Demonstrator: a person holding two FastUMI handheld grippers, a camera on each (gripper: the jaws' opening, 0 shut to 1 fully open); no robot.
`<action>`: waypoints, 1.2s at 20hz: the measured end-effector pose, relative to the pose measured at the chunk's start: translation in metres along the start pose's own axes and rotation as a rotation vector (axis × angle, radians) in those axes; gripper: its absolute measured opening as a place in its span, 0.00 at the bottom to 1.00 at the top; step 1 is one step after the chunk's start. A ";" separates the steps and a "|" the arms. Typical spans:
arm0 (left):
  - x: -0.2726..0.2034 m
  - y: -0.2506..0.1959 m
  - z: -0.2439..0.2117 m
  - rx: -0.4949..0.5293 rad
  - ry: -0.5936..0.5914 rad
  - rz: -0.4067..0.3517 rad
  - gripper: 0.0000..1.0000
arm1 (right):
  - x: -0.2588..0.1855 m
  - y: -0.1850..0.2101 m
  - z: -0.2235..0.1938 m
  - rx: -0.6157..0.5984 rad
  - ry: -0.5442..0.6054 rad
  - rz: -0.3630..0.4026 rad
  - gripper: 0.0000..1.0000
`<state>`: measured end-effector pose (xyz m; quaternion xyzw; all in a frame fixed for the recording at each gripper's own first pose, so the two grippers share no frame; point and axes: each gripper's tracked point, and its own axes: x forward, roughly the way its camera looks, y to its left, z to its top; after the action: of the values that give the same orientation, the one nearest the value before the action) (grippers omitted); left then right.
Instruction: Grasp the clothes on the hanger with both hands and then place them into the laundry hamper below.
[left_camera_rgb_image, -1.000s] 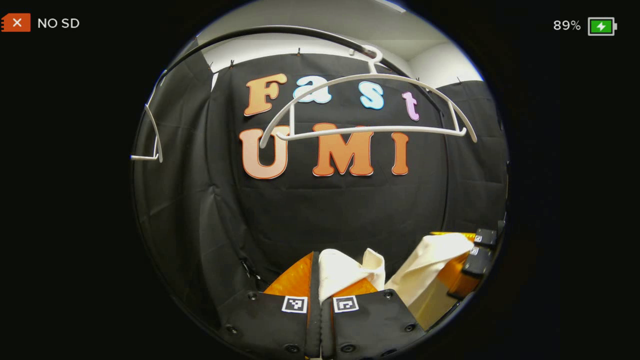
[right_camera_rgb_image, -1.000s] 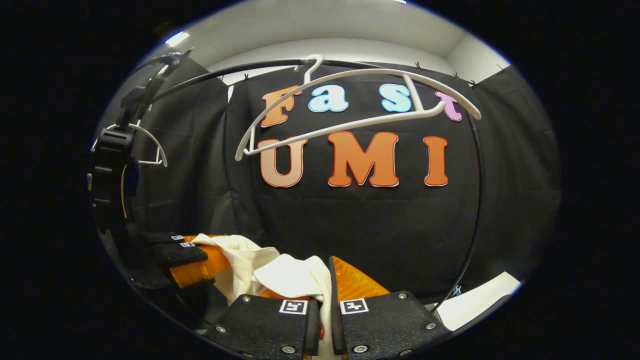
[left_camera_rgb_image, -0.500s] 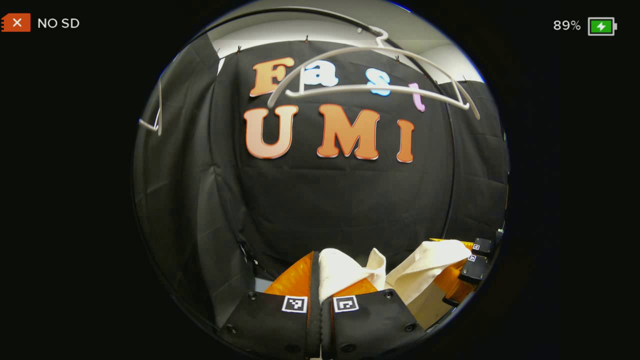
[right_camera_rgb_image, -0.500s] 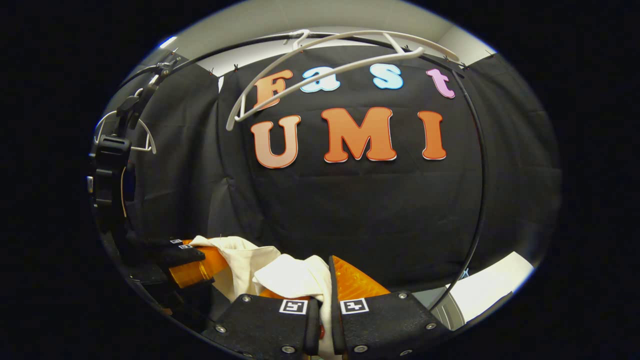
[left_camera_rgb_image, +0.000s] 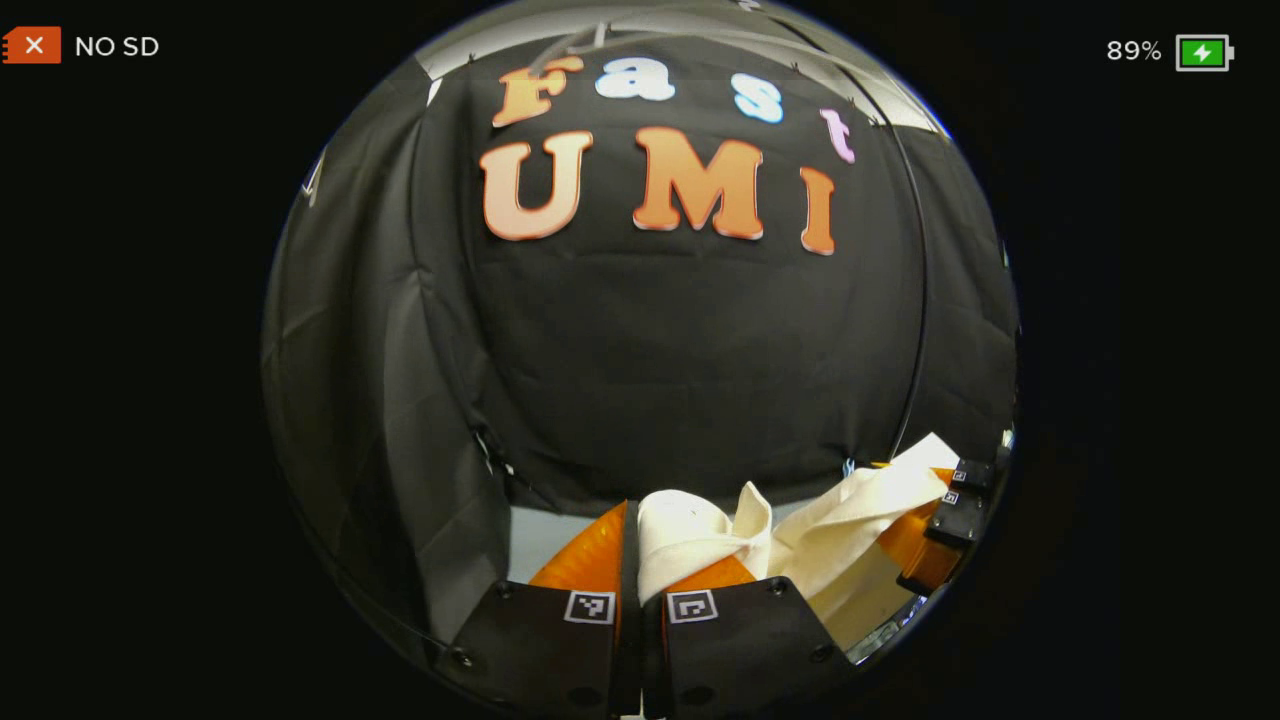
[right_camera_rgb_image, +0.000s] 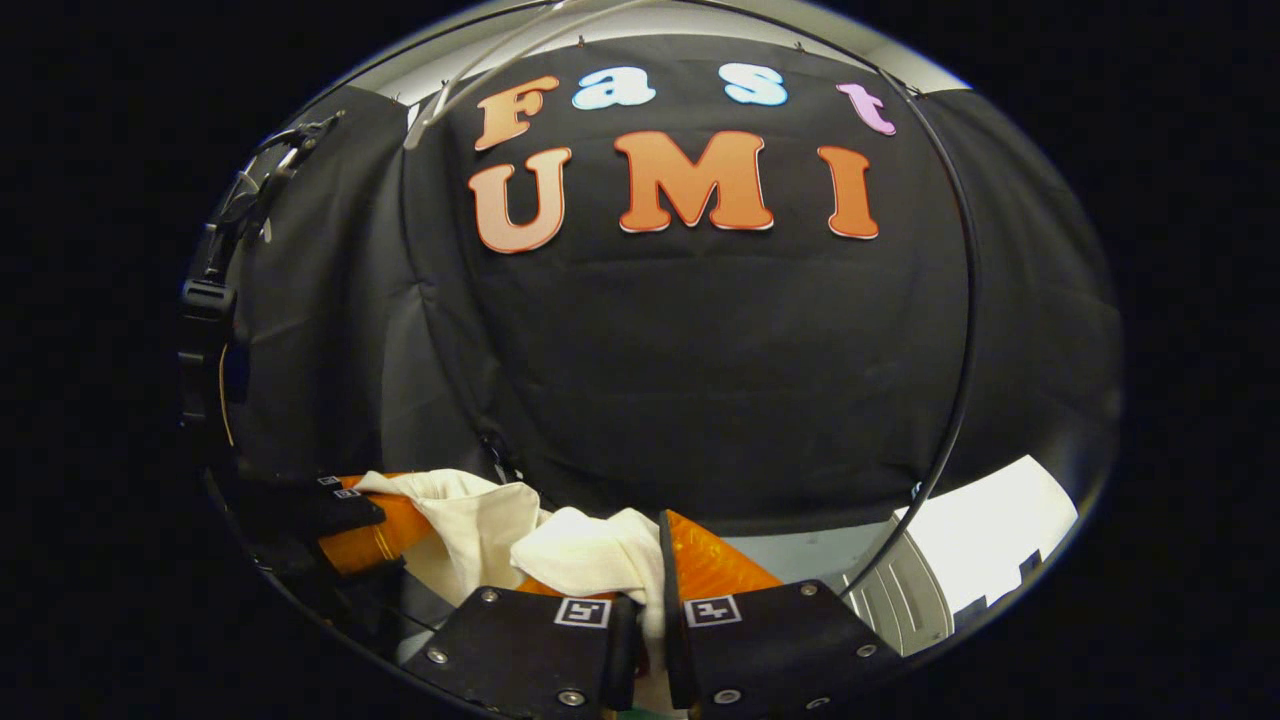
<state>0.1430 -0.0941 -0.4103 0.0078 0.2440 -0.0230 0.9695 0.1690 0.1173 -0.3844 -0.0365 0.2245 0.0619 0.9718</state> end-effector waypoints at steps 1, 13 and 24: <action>0.006 -0.001 -0.014 -0.002 0.030 -0.004 0.03 | 0.004 -0.004 -0.013 -0.001 0.025 -0.008 0.13; 0.048 0.007 -0.189 -0.040 0.469 0.001 0.06 | 0.046 -0.030 -0.169 0.080 0.388 -0.059 0.10; 0.039 0.015 -0.189 -0.095 0.485 0.022 0.40 | 0.041 -0.032 -0.153 0.037 0.351 -0.080 0.68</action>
<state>0.0885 -0.0753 -0.5946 -0.0298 0.4701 0.0016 0.8821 0.1434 0.0749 -0.5386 -0.0380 0.3902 0.0117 0.9199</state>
